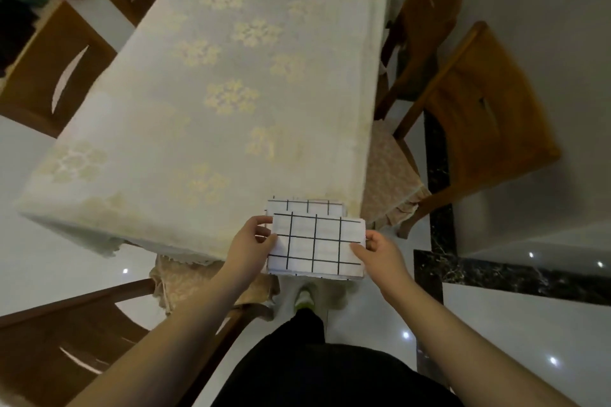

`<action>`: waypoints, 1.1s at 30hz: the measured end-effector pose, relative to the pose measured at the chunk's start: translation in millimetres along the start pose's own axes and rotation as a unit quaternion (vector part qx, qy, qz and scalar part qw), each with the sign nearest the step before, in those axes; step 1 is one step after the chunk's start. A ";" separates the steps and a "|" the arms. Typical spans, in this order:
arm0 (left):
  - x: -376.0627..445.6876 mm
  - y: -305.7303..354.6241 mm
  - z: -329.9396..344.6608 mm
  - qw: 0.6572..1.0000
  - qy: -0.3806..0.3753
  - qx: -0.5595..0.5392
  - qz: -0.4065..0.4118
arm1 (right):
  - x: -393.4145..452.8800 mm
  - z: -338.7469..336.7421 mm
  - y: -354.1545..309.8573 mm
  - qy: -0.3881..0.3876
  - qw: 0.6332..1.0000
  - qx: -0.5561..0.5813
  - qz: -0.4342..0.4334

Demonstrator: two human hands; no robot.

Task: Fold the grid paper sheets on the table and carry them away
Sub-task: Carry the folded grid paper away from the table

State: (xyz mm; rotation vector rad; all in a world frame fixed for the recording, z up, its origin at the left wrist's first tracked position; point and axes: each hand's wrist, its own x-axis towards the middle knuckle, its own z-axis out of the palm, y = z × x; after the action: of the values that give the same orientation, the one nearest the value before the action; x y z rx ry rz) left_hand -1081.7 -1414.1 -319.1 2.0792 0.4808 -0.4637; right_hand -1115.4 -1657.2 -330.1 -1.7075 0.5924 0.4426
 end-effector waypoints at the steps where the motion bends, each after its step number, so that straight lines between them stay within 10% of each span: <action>1: 9.8 -1.7 -1.4 1.000 0.003 0.007 0.003 | 9.5 4.7 -1.2 -0.002 1.000 -0.005 0.005; 18: 81.1 -35.9 4.7 0.986 0.048 0.138 0.082 | 75.6 34.4 7.3 0.087 0.979 -0.179 -0.040; 24: 79.0 -52.0 20.6 0.825 0.019 0.374 0.424 | 74.6 60.9 13.0 0.085 0.846 -0.442 -0.286; 33: 93.5 -61.6 31.8 0.829 -0.074 0.433 0.345 | 93.7 98.3 27.7 -0.012 0.782 -0.575 -0.240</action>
State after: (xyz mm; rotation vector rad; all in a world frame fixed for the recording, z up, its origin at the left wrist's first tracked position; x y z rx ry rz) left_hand -1037.4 -1395.9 -425.2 2.8270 -0.7277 -0.4273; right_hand -1055.0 -1579.4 -427.5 -2.9036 -0.2786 0.4791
